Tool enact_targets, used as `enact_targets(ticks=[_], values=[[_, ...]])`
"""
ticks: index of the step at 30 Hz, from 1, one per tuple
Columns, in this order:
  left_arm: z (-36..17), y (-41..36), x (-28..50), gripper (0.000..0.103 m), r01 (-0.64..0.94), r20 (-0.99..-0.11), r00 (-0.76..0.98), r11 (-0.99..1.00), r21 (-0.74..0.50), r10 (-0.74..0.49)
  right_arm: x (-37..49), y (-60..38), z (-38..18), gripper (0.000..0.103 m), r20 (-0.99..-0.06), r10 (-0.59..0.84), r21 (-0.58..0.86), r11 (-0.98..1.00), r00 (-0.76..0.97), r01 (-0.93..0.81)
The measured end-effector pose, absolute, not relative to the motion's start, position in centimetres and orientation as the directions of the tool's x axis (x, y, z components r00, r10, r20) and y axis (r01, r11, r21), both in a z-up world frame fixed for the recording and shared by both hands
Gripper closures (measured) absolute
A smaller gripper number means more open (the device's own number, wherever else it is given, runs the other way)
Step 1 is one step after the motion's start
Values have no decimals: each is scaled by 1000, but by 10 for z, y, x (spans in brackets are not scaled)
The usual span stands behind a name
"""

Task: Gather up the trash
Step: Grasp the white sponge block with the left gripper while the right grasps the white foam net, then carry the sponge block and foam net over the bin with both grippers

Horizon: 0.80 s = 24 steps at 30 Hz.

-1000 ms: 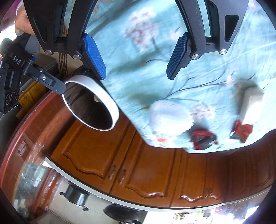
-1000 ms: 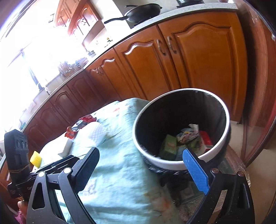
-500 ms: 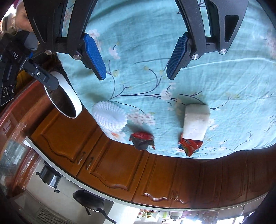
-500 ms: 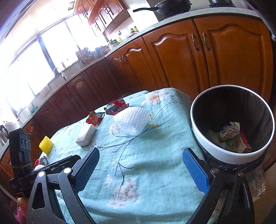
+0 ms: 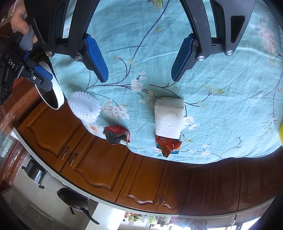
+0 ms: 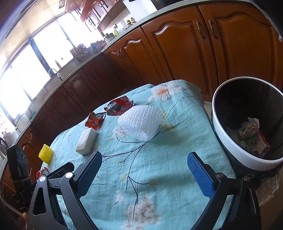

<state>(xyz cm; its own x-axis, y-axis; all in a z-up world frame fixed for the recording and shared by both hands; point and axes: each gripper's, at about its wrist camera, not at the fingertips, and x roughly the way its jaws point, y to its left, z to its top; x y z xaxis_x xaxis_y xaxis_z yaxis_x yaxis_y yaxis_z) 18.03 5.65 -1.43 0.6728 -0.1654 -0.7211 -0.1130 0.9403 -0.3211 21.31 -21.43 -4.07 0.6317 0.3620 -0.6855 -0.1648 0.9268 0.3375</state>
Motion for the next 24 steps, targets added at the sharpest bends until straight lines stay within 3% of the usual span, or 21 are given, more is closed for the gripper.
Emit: enact_targets(ticks=[7,13,16,18,19,20,21,24], values=[[-19,73,212,28,-153,-729,676,946,-285,-110,249,-213,-46,6,-681,384,403,907,624,-119],[-27,82,246,26,-182,-740,670,955,-234,-54,282,-209,-62,18,-709,386,425,902,590,-80],[-38,81,262,26,-190,-756,654,960,-207,-34,290,-205,-73,41,-722,405,434,896,561,-89],[-44,81,268,28,-196,-760,649,962,-189,-17,288,-203,-75,68,-722,405,426,899,561,-101],[-46,80,271,34,-194,-763,647,964,-179,-11,286,-203,-74,72,-718,405,421,900,566,-110],[-48,78,273,51,-186,-766,643,967,-173,-13,282,-203,-72,78,-714,405,413,902,571,-123],[-51,77,275,57,-178,-774,633,969,-174,-23,277,-203,-70,79,-708,408,410,902,577,-136],[-51,74,274,57,-166,-770,638,973,-162,-19,264,-207,-63,81,-692,414,406,901,591,-156]])
